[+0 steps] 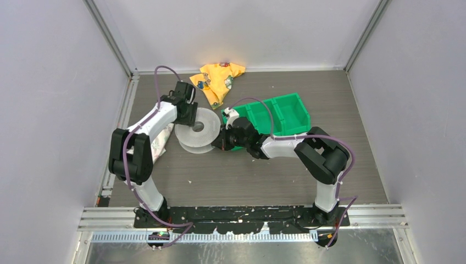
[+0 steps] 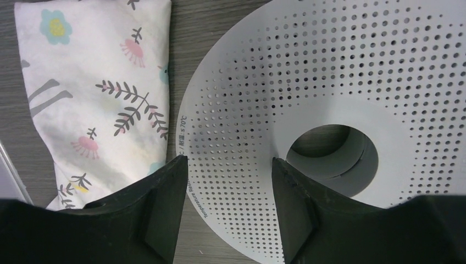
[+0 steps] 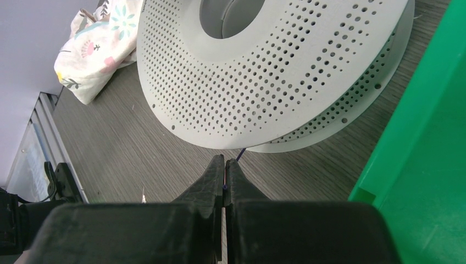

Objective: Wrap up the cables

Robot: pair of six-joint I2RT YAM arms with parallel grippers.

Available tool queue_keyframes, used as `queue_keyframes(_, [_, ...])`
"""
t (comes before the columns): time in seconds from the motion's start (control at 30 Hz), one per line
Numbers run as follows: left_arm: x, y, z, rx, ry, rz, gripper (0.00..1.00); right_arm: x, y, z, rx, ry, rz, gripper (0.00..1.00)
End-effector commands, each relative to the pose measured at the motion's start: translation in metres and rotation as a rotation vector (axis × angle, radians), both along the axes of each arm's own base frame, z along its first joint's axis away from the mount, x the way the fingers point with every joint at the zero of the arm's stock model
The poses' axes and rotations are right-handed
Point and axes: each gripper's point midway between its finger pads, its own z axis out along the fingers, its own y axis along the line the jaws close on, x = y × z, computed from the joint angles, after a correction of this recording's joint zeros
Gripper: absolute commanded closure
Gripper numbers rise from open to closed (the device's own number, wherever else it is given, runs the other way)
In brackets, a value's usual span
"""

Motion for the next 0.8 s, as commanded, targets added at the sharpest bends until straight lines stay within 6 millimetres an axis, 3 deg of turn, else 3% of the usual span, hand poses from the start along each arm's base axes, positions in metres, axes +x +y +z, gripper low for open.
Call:
queue_keyframes(0.0, [-0.003,0.016,-0.006,0.062,0.006,0.096,0.41,0.009,0.006,0.048,0.087,-0.075,-0.011,1.0])
queue_keyframes(0.2, [-0.028,0.027,-0.017,0.053,0.077,0.211,0.42,0.009,0.007,0.049,0.09,-0.075,-0.01,0.99])
queue_keyframes(0.4, [-0.069,0.005,-0.034,-0.097,0.188,0.226,0.44,0.008,0.006,0.048,0.089,-0.074,-0.011,0.99])
queue_keyframes(0.57, [-0.099,-0.02,-0.026,-0.257,0.219,0.214,0.44,0.008,0.006,0.047,0.092,-0.075,-0.014,0.99])
queue_keyframes(0.77, [-0.111,-0.041,-0.008,-0.398,0.2,0.211,0.46,0.011,0.004,0.046,0.083,-0.084,-0.025,0.99])
